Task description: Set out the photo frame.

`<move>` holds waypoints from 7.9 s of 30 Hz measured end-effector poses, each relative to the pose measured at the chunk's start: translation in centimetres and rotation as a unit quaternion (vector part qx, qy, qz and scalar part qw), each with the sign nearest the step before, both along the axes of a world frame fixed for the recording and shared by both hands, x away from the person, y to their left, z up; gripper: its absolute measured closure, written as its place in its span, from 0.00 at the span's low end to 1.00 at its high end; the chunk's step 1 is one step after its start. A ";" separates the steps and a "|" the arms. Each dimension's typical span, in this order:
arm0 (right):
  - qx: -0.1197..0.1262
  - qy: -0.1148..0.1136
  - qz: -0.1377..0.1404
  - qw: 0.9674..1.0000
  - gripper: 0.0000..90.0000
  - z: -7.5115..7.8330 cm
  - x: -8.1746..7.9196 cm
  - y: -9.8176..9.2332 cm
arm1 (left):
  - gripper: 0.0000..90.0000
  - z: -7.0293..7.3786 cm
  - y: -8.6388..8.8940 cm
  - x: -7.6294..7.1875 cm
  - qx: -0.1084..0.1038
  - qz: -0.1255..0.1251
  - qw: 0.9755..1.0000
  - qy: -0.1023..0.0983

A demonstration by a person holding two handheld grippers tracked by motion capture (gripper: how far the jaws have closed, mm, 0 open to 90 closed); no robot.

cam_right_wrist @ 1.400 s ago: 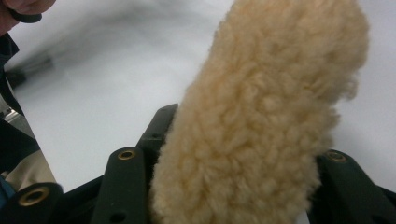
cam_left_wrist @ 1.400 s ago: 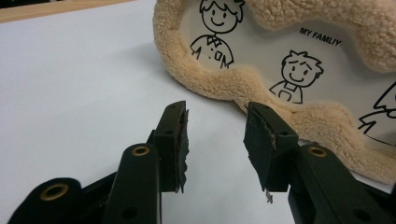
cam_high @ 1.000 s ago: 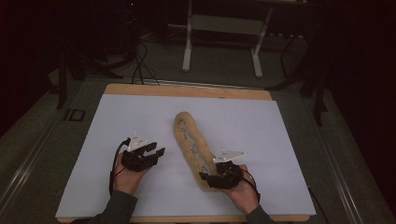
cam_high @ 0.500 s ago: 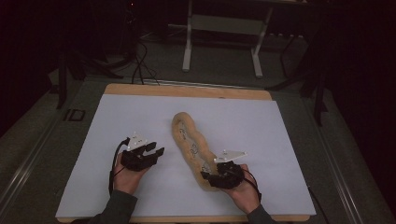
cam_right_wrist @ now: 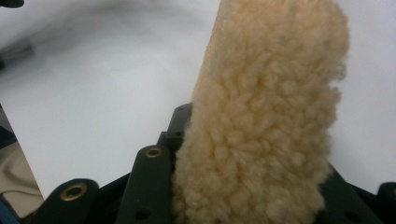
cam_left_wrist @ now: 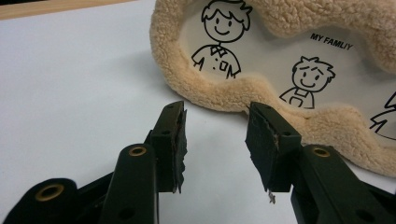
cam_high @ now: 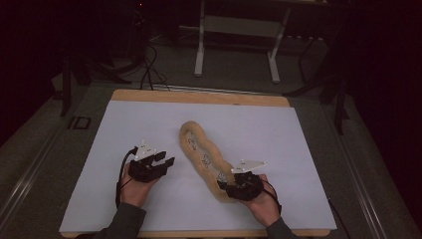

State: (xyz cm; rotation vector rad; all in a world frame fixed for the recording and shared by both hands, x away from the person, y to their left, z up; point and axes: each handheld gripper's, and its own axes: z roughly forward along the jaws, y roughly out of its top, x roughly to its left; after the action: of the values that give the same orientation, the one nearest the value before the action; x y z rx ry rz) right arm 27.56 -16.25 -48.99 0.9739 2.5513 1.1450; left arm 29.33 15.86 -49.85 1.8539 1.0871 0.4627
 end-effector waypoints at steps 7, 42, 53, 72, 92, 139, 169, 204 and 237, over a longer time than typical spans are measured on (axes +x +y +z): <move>0.002 -0.003 0.010 1.000 0.74 0.0 0.3 -0.4 | 0.64 0.0 0.1 0.1 0.000 0.002 1.000 0.000; 0.025 -0.024 0.102 0.994 0.79 -0.3 1.6 -1.4 | 0.62 -1.3 1.1 2.9 0.027 0.058 0.998 0.000; 0.022 -0.025 0.107 0.994 0.79 -0.3 1.6 -1.4 | 0.63 -1.1 1.5 4.7 0.012 0.049 0.999 -0.003; 0.014 -0.024 0.094 0.995 0.77 -0.3 1.6 -1.5 | 0.80 -1.8 1.5 5.8 0.003 0.027 1.000 0.012; 0.008 0.006 -0.008 1.000 0.68 -0.7 0.5 -2.0 | 0.81 -2.2 2.4 4.8 -0.018 0.028 0.999 0.013; 0.002 0.030 -0.081 0.996 0.72 -1.2 0.2 -2.9 | 0.81 -1.6 2.4 2.1 -0.012 0.048 0.998 0.026; 0.012 0.027 -0.095 0.995 0.69 -0.1 1.1 -4.2 | 0.81 -0.7 1.8 1.4 -0.014 0.048 0.999 -0.010; 0.035 0.027 -0.140 0.989 0.64 0.6 2.4 -5.1 | 0.81 0.0 1.2 0.8 -0.018 0.067 0.997 -0.026; 0.039 0.030 -0.142 0.989 0.62 1.4 5.3 -5.0 | 0.81 0.1 0.9 1.5 -0.030 0.114 0.993 -0.009</move>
State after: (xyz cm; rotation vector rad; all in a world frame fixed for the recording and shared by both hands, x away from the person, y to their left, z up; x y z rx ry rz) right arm 32.82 -21.23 -47.63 1.3577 2.3270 1.1552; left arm 30.82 16.76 -49.76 1.6786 1.2930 0.5705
